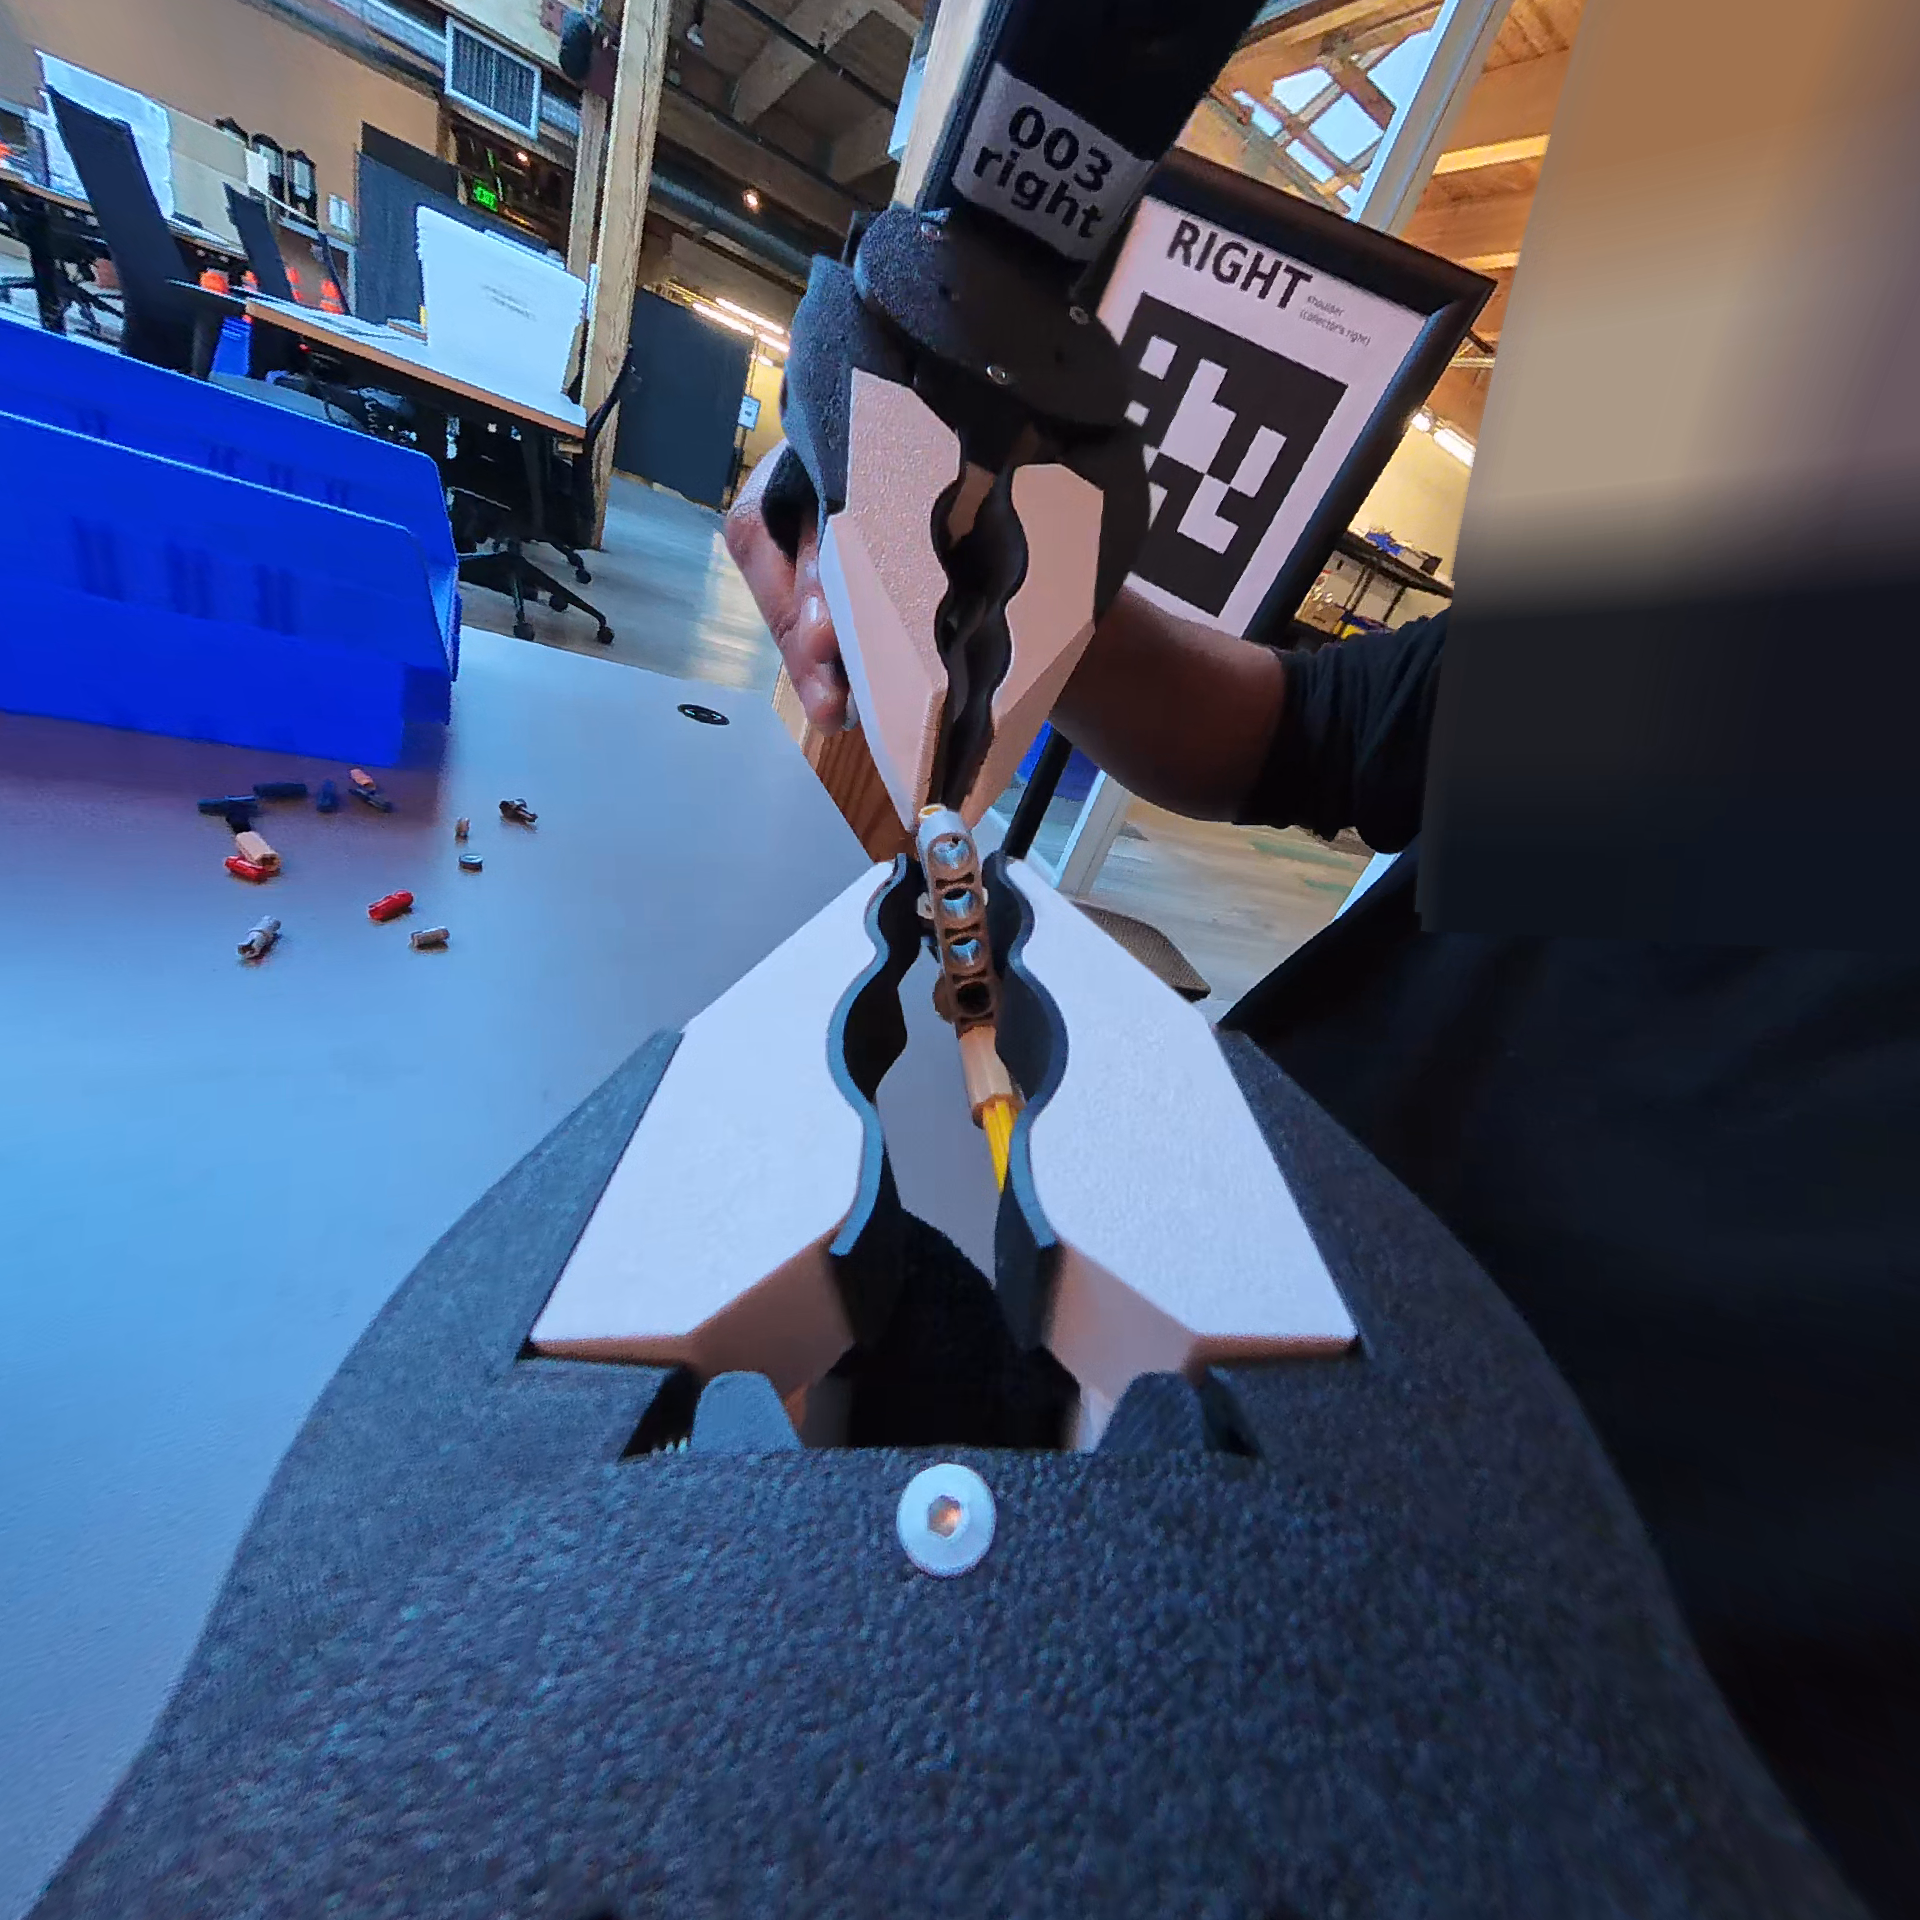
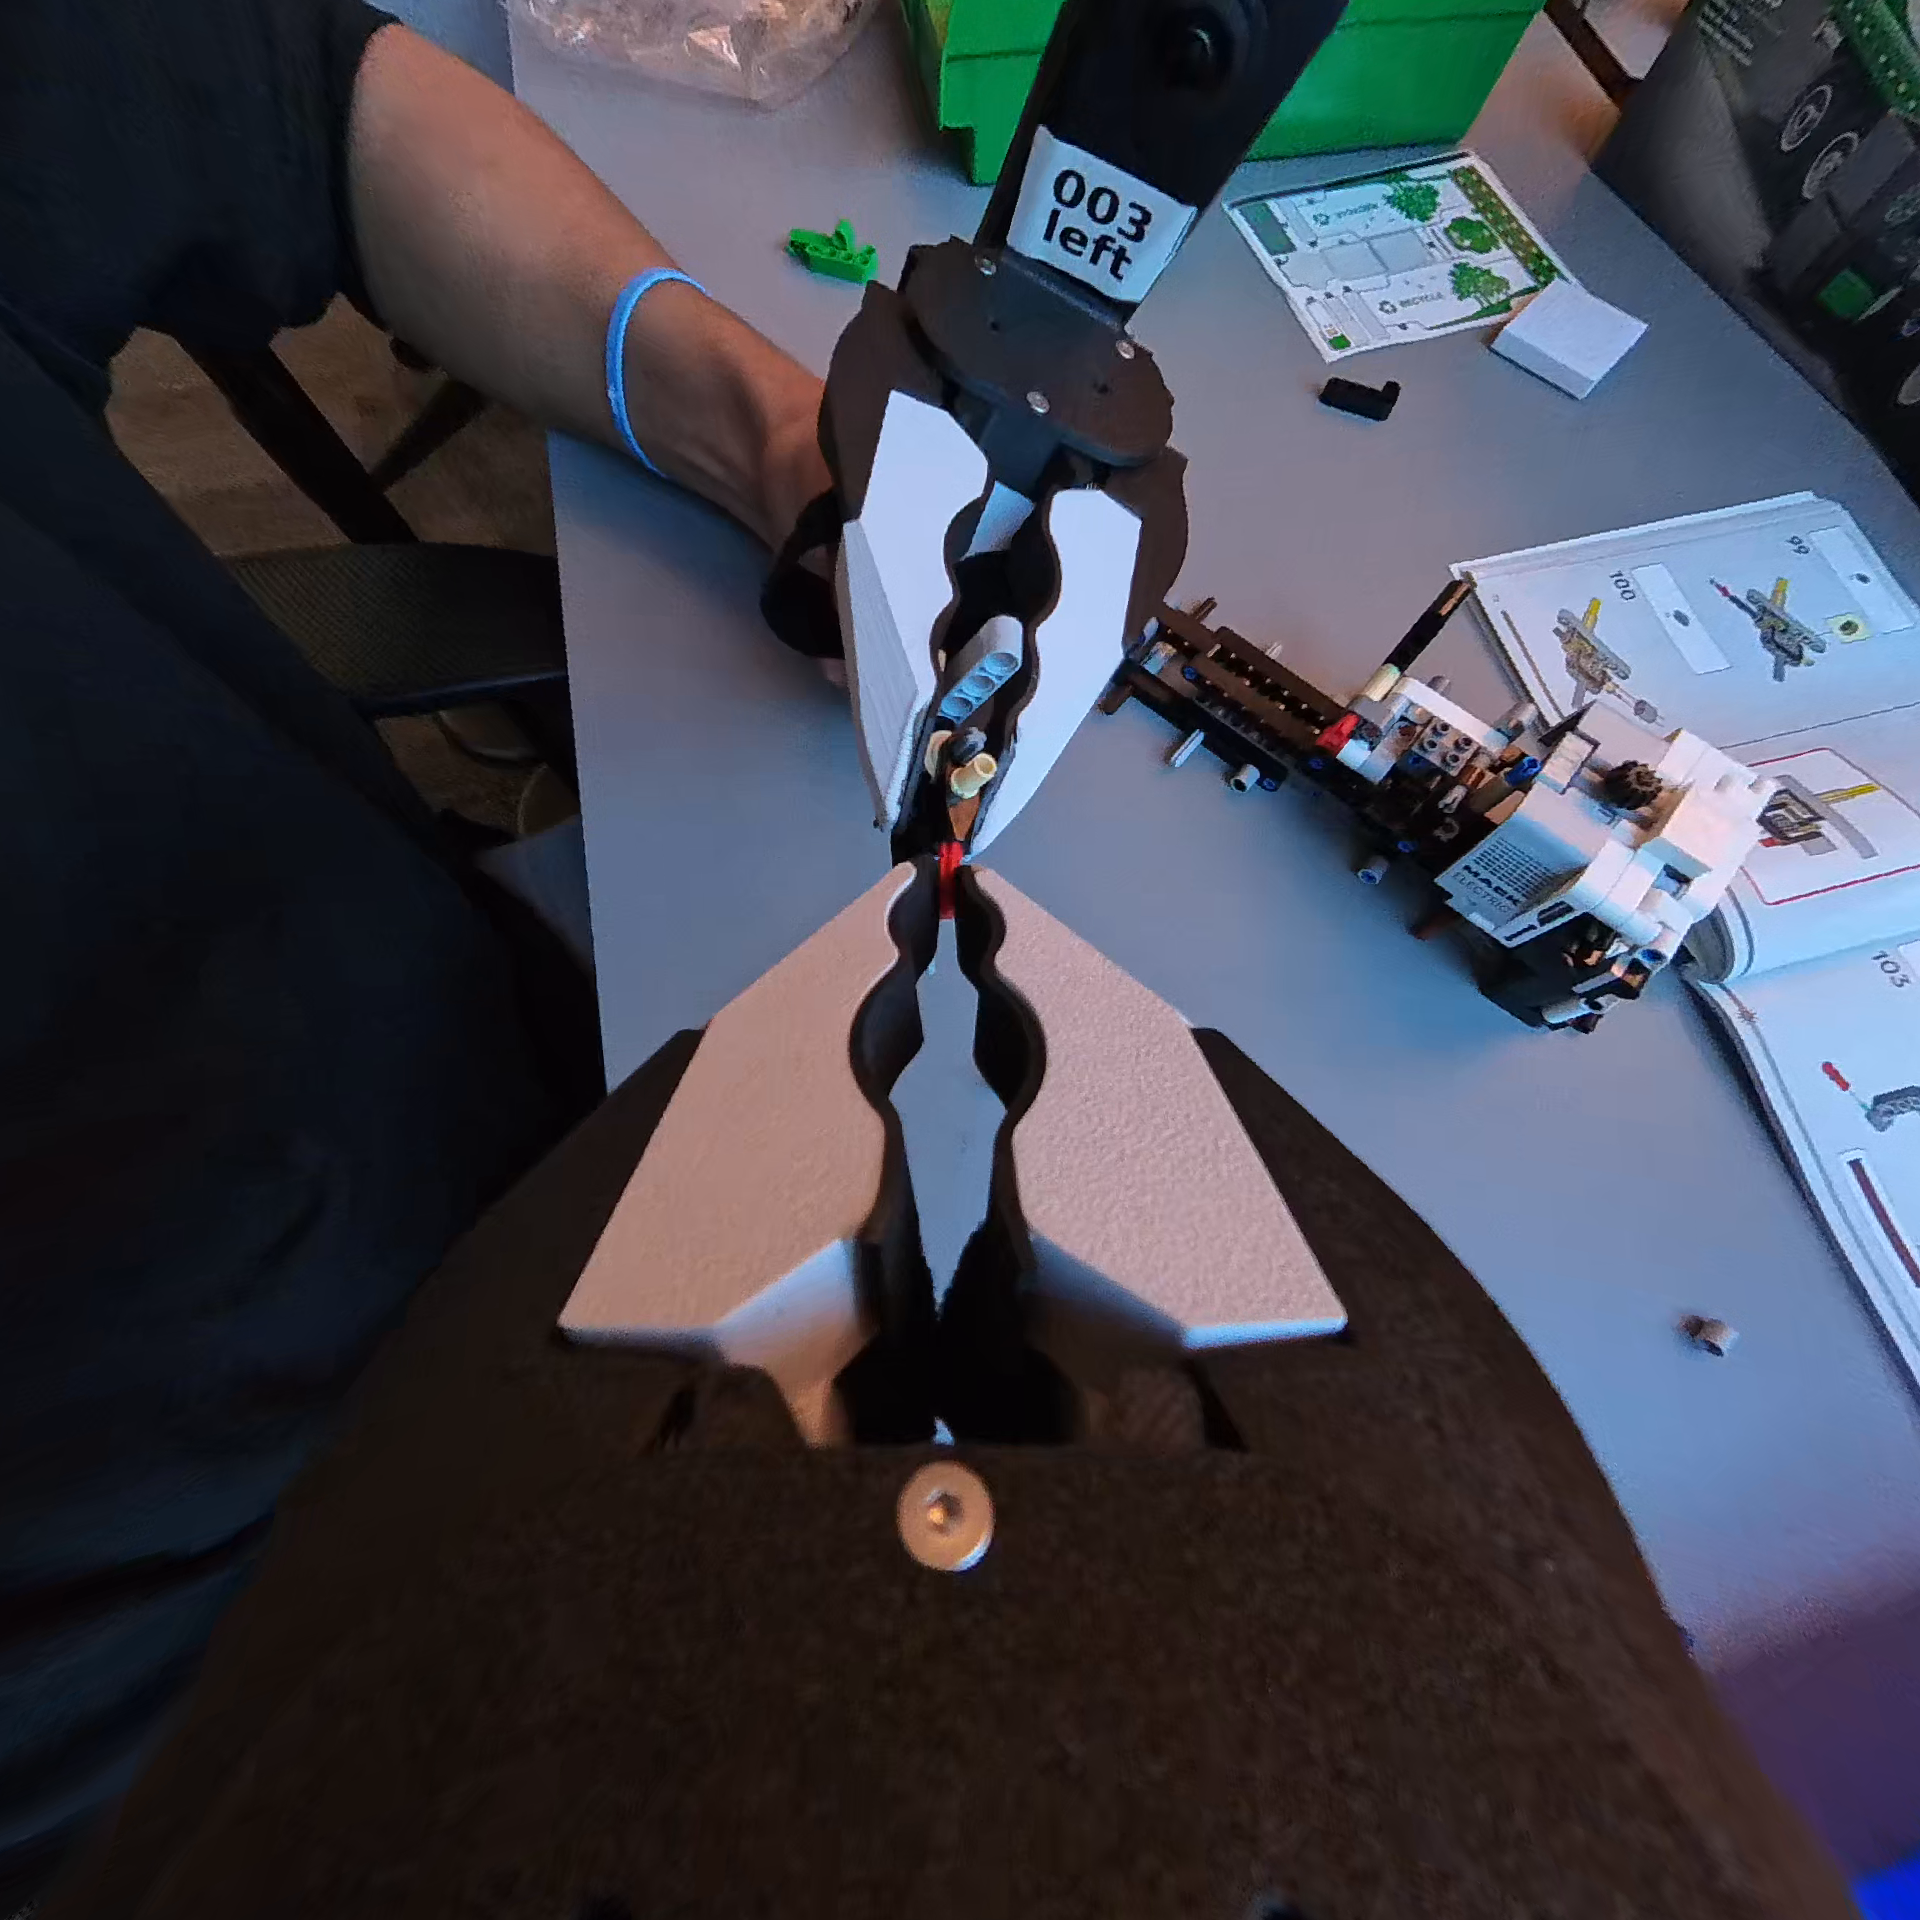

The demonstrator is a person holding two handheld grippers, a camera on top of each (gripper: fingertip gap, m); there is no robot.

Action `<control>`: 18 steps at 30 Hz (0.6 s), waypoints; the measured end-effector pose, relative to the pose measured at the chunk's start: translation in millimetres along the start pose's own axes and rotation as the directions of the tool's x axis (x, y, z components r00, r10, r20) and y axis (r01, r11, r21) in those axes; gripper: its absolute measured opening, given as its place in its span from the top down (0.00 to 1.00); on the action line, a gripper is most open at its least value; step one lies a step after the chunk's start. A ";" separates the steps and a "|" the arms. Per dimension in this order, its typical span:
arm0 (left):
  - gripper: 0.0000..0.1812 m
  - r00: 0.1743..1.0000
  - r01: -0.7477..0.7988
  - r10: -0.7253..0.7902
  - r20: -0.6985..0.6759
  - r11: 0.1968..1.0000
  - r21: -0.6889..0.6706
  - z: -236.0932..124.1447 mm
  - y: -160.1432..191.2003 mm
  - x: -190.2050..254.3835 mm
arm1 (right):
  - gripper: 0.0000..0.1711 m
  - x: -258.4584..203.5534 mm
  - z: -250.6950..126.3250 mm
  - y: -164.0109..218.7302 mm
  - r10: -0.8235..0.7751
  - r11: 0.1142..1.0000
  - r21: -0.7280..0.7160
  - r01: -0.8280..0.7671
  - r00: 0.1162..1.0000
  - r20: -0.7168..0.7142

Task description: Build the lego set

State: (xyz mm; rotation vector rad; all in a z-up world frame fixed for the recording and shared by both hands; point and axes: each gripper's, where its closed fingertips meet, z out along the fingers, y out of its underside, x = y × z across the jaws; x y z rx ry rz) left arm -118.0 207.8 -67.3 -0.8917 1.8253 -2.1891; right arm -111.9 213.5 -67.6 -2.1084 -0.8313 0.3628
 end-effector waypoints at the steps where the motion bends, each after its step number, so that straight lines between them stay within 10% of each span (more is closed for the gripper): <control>1: 0.95 1.000 -0.004 0.004 0.004 1.000 -0.005 0.3 0.7 -0.2 | 0.99 -0.3 0.2 0.7 0.002 1.000 0.000 -0.002 1.000 0.003; 18: 0.95 1.000 0.011 -0.011 0.007 1.000 0.024 -0.3 -3.1 -2.2 | 0.98 2.2 0.5 -1.3 0.185 0.965 0.170 -0.199 0.978 0.096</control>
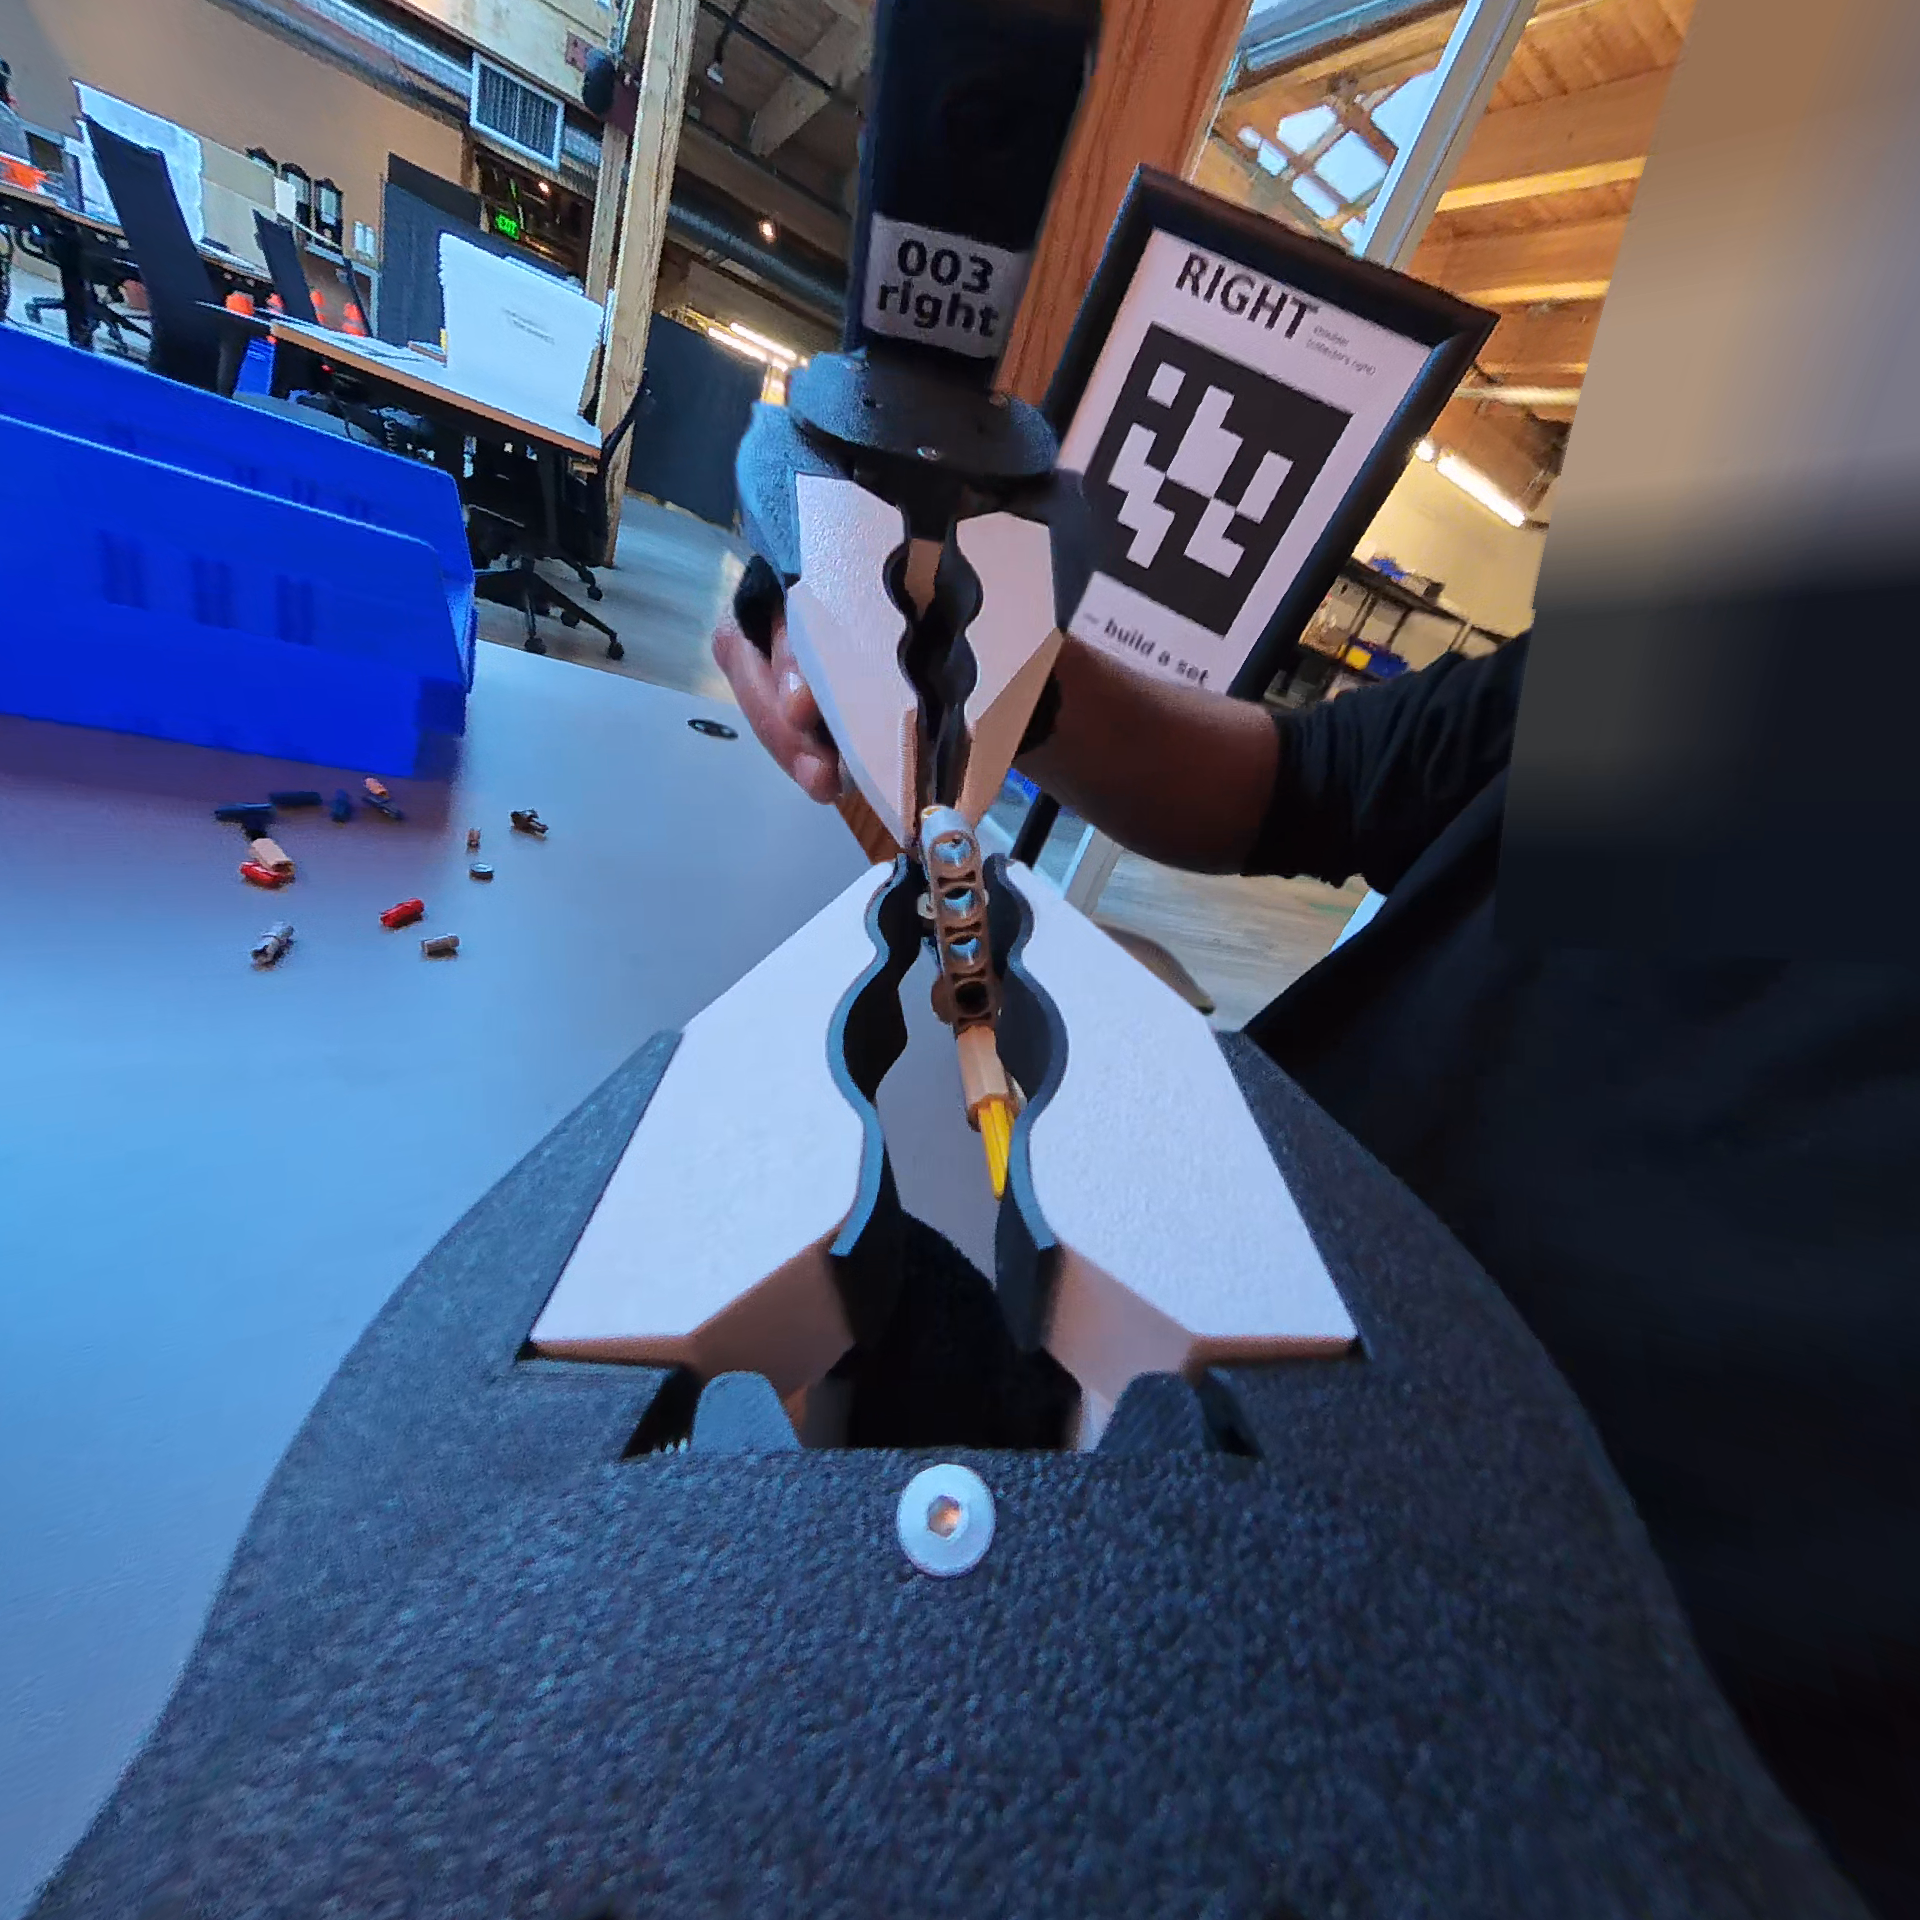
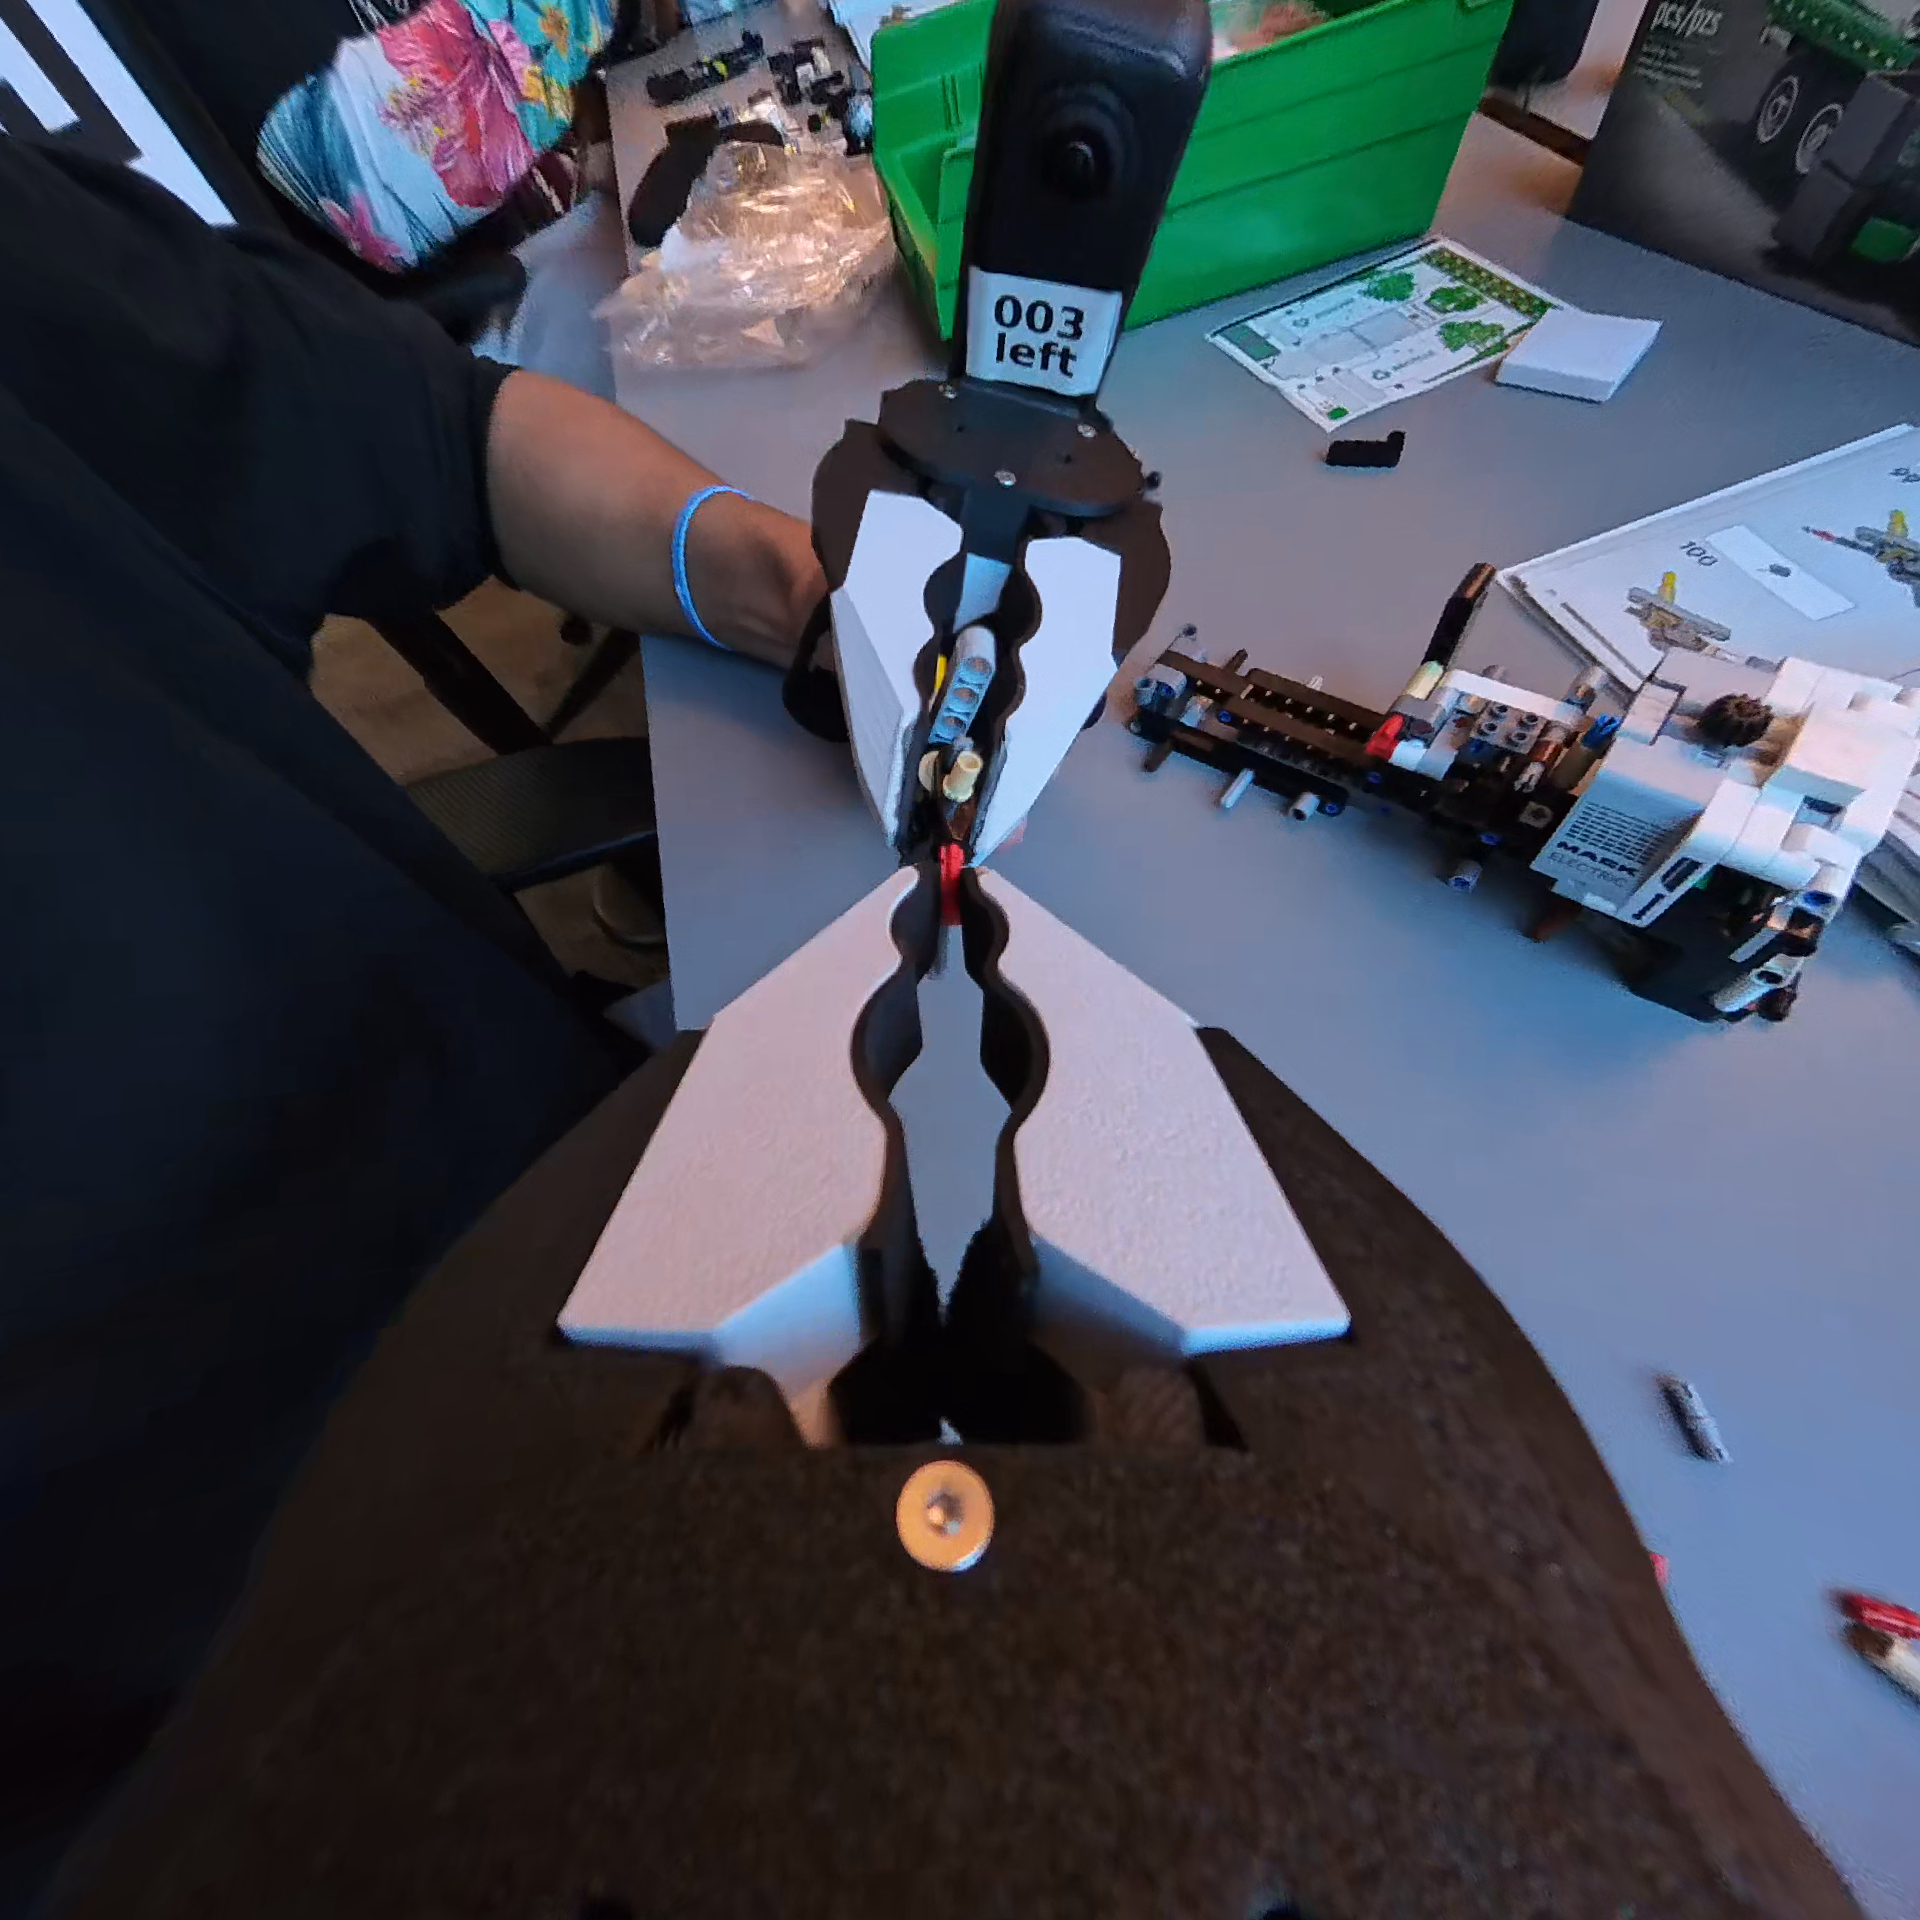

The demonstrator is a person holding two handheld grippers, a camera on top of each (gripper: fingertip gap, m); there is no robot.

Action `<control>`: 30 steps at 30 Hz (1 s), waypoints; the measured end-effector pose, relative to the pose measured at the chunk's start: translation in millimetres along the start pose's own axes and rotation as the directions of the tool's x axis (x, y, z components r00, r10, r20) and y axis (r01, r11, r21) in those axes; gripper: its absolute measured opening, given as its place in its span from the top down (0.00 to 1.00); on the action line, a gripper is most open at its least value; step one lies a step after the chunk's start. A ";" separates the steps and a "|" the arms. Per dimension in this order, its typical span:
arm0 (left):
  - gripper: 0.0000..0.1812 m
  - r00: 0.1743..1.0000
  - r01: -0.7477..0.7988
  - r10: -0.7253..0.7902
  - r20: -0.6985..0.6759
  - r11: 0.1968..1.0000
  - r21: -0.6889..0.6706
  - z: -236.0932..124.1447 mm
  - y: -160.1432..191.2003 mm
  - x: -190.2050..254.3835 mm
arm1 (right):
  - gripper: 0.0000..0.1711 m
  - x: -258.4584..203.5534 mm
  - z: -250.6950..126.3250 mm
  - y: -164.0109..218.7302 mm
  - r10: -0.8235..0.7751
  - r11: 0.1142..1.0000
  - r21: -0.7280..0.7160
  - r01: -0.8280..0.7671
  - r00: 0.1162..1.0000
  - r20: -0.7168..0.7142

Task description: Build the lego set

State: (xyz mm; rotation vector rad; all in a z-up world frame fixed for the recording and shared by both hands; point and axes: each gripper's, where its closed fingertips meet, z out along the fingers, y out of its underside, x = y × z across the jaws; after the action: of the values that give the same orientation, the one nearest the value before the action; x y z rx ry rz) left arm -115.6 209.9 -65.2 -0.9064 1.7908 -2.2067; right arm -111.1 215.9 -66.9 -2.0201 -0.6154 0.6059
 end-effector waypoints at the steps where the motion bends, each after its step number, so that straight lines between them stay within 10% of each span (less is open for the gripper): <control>1: 0.95 1.000 -0.011 0.011 0.003 1.000 -0.016 0.7 2.0 0.4 | 0.99 -1.7 0.6 2.2 0.012 1.000 -0.006 -0.012 1.000 0.019; 30: 0.95 1.000 -0.009 0.006 -0.027 0.992 -0.129 3.0 19.8 1.7 | 0.98 -6.7 6.3 17.5 0.152 0.988 -0.052 -0.145 0.977 0.149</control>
State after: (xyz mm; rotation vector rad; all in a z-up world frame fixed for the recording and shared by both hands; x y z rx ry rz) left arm -120.2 201.2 -82.7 -0.8974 1.9650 -2.1286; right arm -116.9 207.4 -83.8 -2.0841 -0.5738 0.8500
